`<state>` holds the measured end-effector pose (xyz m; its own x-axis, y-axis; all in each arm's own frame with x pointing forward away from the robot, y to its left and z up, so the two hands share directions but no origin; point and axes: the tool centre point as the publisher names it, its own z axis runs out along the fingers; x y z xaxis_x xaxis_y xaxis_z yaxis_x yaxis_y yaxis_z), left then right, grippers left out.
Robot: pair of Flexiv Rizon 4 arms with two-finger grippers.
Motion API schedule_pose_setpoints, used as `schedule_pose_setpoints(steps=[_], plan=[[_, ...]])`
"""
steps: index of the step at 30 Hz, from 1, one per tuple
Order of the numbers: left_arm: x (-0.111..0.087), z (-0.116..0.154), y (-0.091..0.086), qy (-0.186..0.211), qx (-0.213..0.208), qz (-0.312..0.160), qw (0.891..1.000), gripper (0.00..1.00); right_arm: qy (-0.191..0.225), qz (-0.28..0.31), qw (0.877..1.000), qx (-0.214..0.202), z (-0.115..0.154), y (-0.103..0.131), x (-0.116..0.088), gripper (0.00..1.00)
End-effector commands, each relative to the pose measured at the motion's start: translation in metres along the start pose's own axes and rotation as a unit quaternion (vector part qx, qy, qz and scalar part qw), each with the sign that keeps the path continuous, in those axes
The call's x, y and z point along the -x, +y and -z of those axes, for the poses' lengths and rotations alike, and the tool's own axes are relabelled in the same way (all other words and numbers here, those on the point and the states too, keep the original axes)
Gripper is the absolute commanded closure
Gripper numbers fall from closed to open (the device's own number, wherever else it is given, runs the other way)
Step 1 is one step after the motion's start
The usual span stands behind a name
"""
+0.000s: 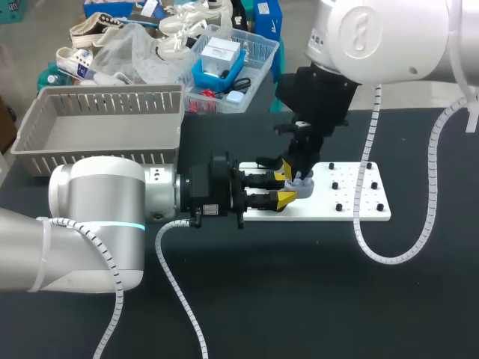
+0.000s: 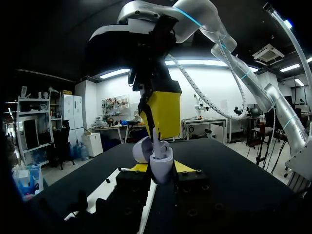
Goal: Pick up each earbud case from the left stands, insert the matching earbuds, close the lid, and place the case in the box.
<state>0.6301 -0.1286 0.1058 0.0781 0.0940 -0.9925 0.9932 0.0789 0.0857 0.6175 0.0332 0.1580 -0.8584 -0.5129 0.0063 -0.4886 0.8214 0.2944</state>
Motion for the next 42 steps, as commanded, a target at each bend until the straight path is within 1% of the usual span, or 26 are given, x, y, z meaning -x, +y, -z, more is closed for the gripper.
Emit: schedule_pose_setpoints(steps=[1,20,40,41,42], plan=[[-0.0003,-0.0006,-0.0008,0.0,0.003,-0.001,1.0,1.0,-0.006,-0.002,1.0,-0.001,-0.0006,-0.0004,-0.0027,1.0],[-0.0003,-0.0006,-0.0008,0.0,0.003,-0.001,1.0,1.0,-0.009,-0.002,1.0,0.004,-0.0035,-0.0024,0.0009,1.0],[-0.0003,-0.0006,-0.0008,0.0,0.003,-0.001,1.0,1.0,0.006,0.008,1.0,-0.001,-0.0077,-0.0024,0.0008,1.0],[-0.0003,-0.0006,-0.0008,0.0,0.003,-0.001,1.0,1.0,0.006,0.007,1.0,-0.001,-0.0076,-0.0024,0.0008,0.91],[-0.0003,-0.0006,-0.0008,0.0,0.003,-0.001,1.0,1.0,0.006,0.007,1.0,-0.002,-0.0075,-0.0023,0.0008,0.77]])
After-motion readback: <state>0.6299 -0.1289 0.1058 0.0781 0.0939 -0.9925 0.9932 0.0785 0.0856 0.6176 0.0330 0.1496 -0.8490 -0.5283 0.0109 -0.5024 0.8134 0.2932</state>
